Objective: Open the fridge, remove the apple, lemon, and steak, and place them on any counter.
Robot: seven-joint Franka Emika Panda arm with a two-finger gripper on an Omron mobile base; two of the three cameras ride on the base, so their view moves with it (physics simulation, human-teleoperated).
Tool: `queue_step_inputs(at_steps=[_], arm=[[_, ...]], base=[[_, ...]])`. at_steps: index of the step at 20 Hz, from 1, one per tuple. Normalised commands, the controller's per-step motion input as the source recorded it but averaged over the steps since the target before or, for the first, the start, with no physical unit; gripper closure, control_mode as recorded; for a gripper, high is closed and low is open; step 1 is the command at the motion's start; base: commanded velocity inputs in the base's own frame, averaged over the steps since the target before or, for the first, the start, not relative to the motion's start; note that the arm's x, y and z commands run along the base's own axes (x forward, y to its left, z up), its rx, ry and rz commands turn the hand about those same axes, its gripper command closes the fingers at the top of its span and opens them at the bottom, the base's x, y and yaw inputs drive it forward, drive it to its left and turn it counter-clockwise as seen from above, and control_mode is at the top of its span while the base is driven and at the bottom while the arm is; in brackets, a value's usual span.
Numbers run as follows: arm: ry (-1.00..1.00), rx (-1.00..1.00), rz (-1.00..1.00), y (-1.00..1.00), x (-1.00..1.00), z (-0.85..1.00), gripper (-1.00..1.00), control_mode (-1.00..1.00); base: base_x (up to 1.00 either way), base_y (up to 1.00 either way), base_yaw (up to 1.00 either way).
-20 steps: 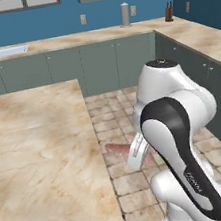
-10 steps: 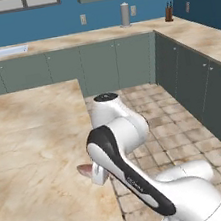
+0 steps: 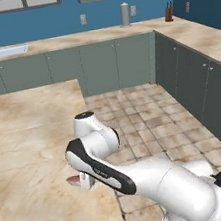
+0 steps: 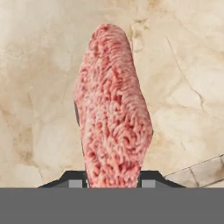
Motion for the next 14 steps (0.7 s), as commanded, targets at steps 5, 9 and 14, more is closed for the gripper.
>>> queue_step_inputs(at_steps=[5,9,14], arm=[[0.12,-0.07,0.07,0.41,0.53,-0.56,1.0,-1.0],[0.0,-0.07,0.06,0.45,0.14,-0.53,1.0,-1.0],[0.0,0.0,0.09,0.13,0.01,-0.32,1.0,-1.0]], base=[[0.0,0.0,0.0],[0.0,0.0,0.0],[0.0,0.0,0.0]])
